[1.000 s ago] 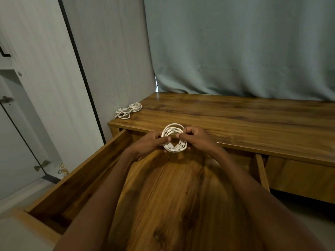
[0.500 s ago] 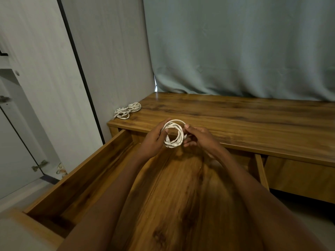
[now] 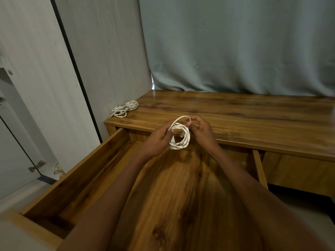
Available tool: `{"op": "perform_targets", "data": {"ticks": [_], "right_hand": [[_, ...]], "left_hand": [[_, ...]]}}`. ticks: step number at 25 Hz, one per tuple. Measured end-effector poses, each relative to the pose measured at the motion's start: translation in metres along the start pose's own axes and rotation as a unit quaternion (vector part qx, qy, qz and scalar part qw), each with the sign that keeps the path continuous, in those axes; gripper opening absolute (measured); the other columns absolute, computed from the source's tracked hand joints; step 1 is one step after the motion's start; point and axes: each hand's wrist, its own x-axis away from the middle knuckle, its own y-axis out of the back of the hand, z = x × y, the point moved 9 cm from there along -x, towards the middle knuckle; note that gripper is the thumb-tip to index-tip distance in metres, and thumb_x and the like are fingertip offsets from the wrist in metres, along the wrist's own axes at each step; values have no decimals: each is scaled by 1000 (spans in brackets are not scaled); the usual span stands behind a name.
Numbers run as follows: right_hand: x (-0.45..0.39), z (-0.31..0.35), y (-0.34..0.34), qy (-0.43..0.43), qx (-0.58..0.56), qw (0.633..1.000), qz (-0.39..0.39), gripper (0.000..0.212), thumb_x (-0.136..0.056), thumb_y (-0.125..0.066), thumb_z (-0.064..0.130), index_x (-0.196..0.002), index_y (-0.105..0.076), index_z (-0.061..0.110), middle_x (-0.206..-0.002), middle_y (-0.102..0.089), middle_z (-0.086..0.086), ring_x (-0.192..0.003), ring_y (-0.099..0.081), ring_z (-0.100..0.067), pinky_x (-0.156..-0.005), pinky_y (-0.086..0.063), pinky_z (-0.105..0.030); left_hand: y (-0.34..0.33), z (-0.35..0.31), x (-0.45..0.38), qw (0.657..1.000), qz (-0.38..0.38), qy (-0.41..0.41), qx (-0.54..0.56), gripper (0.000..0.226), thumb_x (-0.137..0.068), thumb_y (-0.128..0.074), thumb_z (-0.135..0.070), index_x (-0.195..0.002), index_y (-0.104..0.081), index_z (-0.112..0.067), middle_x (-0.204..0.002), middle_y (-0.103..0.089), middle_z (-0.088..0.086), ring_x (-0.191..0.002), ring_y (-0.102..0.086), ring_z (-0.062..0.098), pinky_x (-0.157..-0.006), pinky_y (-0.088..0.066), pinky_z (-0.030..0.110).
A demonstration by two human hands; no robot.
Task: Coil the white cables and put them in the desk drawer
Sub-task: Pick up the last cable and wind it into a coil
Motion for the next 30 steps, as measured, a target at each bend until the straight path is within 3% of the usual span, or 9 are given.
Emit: {"op": "perform_targets", "data": {"ticks": [5,8,13,16,19,21,23,26,30], "right_hand": [[12,-17,-15,-100,-133,986,-7,30,-97,-62,8,-127,-66,10,-110,-76,-10,-89,-75,-18,-69,-60,-25],[16,-20,-15,-153,-156,976,-18,29,-92,-70,12,-121,-66,11,-102,-76,-11,-70,-72,-10,-53,-53,-19],[16,-26,-22,-174,-141,975,-7,20,-96,-65,23,-111,-72,12,-103,-77,-9,-83,-71,-16,-62,-55,-22],[16,-18,-36,-154,-163,972,64,25,-96,-65,26,-117,-72,14,-106,-77,-7,-93,-71,-20,-80,-54,-31],[20,-13,-54,-120,-165,970,131,47,-86,-63,-9,-130,-62,11,-96,-72,-4,-81,-69,-13,-72,-55,-22],[18,-15,-50,-93,-125,984,89,43,-87,-64,-10,-126,-64,8,-96,-74,-5,-80,-70,-10,-72,-56,-21],[15,-15,-39,-39,-47,997,37,22,-92,-68,6,-114,-72,7,-97,-77,-8,-82,-71,-12,-76,-56,-29],[13,-10,-28,36,83,996,3,16,-92,-71,24,-103,-77,13,-90,-78,0,-80,-71,-10,-74,-54,-33],[14,-17,-31,-1,4,1000,13,24,-94,-69,13,-117,-70,6,-103,-76,-7,-91,-72,-14,-79,-55,-31]], "left_hand": [[3,11,0,999,-16,1,-39,46,-106,-41,-20,-152,-36,-18,-144,-54,-1,-128,-52,7,-106,-43,26],[3,13,0,998,-19,-5,-58,47,-106,-41,-21,-153,-35,-18,-146,-52,-1,-130,-50,8,-108,-41,28],[9,18,3,995,-74,8,-73,48,-106,-41,-19,-153,-32,-17,-137,-59,6,-117,-58,13,-98,-48,32],[10,24,4,989,-105,8,-101,51,-105,-41,-18,-154,-30,-14,-129,-63,11,-108,-62,20,-88,-48,28],[12,35,2,986,-115,20,-116,52,-102,-40,-21,-153,-33,-10,-130,-63,17,-109,-64,29,-87,-46,29],[10,35,2,988,-110,29,-105,49,-104,-41,-19,-152,-35,-11,-124,-65,17,-106,-65,29,-81,-43,24],[4,33,2,991,-86,36,-96,49,-105,-43,-16,-152,-33,-13,-118,-67,16,-101,-65,27,-77,-43,24],[1,35,1,993,-60,56,-90,50,-105,-43,-19,-154,-32,-16,-128,-63,15,-110,-63,23,-90,-50,36],[1,27,1,995,-63,35,-71,45,-105,-42,-17,-150,-40,-17,-127,-64,3,-110,-63,14,-90,-50,27]]}}
